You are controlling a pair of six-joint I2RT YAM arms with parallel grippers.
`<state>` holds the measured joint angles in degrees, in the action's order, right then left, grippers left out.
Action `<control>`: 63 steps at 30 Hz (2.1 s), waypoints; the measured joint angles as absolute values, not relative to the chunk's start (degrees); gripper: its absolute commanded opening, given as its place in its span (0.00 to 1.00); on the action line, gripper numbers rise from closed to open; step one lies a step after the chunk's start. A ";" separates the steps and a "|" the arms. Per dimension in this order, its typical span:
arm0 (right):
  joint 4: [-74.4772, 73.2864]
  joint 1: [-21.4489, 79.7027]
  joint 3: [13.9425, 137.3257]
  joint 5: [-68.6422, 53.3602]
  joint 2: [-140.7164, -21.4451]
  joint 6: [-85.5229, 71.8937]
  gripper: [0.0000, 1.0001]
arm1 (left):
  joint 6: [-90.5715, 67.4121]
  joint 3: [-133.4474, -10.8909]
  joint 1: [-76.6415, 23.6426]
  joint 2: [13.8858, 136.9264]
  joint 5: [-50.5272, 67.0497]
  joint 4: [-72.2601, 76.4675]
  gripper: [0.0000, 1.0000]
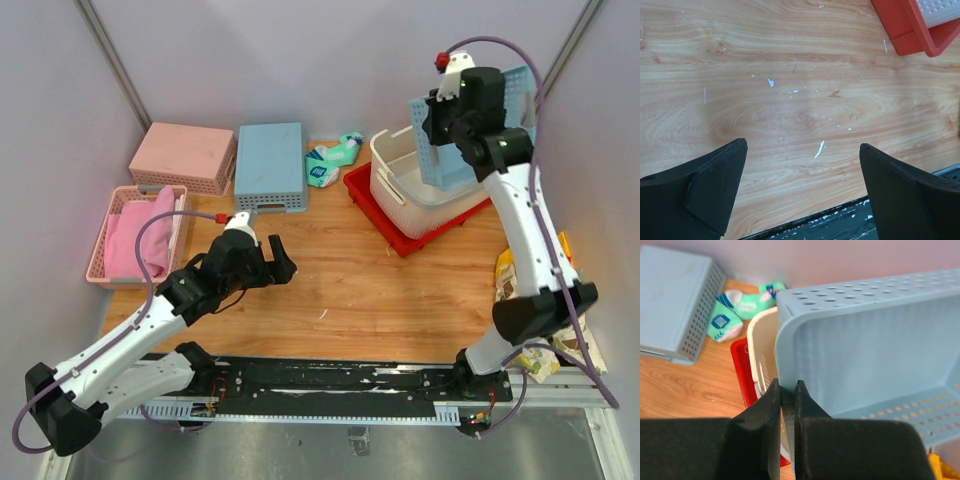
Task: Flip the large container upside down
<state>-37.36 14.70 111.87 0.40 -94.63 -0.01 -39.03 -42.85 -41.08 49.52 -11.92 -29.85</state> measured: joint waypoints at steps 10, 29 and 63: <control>-38.39 14.61 111.90 -7.29 -76.31 -5.34 0.01 | -38.37 -47.24 -41.08 44.47 -16.05 -32.38 0.99; -22.59 40.64 94.06 -35.77 -71.72 -27.49 0.01 | -50.35 -70.43 -41.12 31.48 -34.22 -44.42 0.99; 60.42 37.82 45.28 -46.46 -85.58 -92.68 0.01 | -52.18 -73.01 -41.12 40.10 -38.79 -47.07 0.99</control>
